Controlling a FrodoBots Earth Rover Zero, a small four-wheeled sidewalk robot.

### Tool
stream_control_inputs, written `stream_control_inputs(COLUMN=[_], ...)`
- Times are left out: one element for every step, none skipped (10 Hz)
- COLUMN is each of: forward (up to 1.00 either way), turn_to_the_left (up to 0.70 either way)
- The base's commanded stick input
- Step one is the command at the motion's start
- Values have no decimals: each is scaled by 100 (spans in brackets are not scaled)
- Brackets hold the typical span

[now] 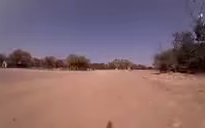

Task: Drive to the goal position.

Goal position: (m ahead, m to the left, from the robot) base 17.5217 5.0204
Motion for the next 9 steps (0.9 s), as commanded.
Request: stream_control_inputs(forward=[100,100,100,100,100,100,100,100,100], turn_to_the_left=[2,2,2,2,2,2,2,2,2])
